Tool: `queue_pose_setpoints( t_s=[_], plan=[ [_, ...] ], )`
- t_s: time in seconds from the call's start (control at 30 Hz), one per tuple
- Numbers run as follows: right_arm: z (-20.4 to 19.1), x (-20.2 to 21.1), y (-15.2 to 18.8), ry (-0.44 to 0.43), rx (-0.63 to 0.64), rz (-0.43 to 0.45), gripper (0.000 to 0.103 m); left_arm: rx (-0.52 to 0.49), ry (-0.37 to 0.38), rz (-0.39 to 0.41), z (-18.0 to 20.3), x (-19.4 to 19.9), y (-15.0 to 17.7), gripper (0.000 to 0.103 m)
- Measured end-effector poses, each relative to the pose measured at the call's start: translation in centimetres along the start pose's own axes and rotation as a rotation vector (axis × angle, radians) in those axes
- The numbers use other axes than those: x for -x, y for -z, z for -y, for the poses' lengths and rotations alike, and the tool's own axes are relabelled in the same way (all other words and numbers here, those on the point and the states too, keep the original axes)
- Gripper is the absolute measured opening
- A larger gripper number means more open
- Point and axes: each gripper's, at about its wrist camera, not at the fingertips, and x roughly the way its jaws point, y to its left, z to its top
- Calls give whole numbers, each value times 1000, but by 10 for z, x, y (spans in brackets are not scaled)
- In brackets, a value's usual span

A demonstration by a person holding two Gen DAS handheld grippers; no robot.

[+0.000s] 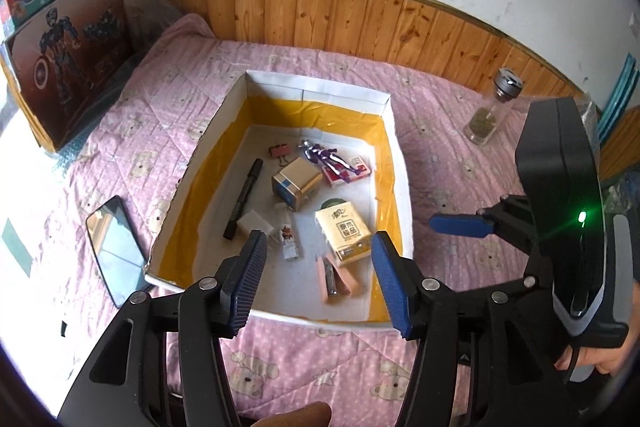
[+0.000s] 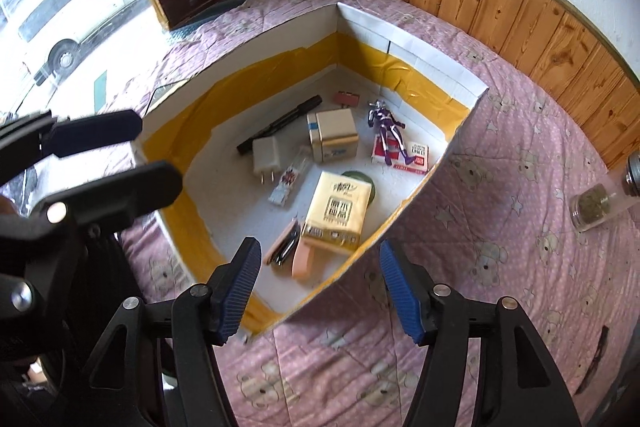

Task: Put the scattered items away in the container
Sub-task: 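Withdraw both open tools up and away from the white box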

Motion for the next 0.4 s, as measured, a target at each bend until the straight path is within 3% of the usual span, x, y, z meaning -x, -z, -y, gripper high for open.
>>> queue_pose_setpoints(
  t_s=[0.23,0.4],
  plan=[
    [-9,8,17,21,31,1,65,-16,-14,85,9,22,7,64],
    [-12,16,24,18,24,21,65,-16,-21,74,12,28,12,64]
  ],
)
